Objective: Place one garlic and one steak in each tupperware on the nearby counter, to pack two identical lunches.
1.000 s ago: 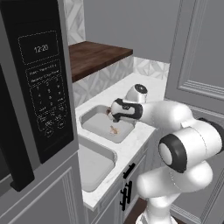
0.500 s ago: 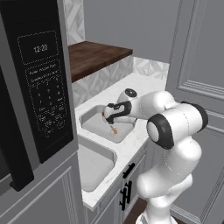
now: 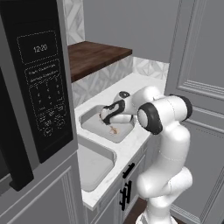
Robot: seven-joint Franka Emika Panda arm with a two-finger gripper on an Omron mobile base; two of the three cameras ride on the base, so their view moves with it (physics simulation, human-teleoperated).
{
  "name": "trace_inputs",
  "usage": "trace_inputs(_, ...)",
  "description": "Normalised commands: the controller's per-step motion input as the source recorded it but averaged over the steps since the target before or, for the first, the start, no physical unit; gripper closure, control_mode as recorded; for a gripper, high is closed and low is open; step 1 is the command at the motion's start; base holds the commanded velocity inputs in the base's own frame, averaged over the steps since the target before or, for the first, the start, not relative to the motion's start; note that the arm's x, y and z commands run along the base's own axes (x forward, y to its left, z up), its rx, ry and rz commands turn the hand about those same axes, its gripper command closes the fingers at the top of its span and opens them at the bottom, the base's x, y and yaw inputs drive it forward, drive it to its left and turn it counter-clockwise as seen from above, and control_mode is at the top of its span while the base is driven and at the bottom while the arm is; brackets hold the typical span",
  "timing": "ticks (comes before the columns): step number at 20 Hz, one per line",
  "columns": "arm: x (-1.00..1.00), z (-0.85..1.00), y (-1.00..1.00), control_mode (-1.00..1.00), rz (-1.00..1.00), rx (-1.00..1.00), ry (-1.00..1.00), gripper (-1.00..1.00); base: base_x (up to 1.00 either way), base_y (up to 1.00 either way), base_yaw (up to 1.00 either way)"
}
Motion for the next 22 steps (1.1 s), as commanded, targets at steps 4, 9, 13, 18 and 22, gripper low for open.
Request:
trace_inputs(4,0.45,-0.15,0.13,-1.0,0.0,0.0,0.0,-1.0,0.0,0.0,0.0)
trace_inputs(9,-0.02,0.14,0.0,-1.0,0.0,0.0,0.0,-1.0,0.0,0.0,0.0)
trace_inputs(13,-0.54,0.69,-0.01,-1.0,-0.01,0.0,-0.02,-1.0,0.0,0.0,0.0)
trace_inputs(18,-1.0,0.74,-0.24,-1.0,-0.05,0.0,-0.14,-1.0,0.0,0.0,0.0)
trace_inputs(22,-1.0,0.65,-0.49,-1.0,-0.07,0.04,-0.24,-1.0,0.0,0.0,0.0)
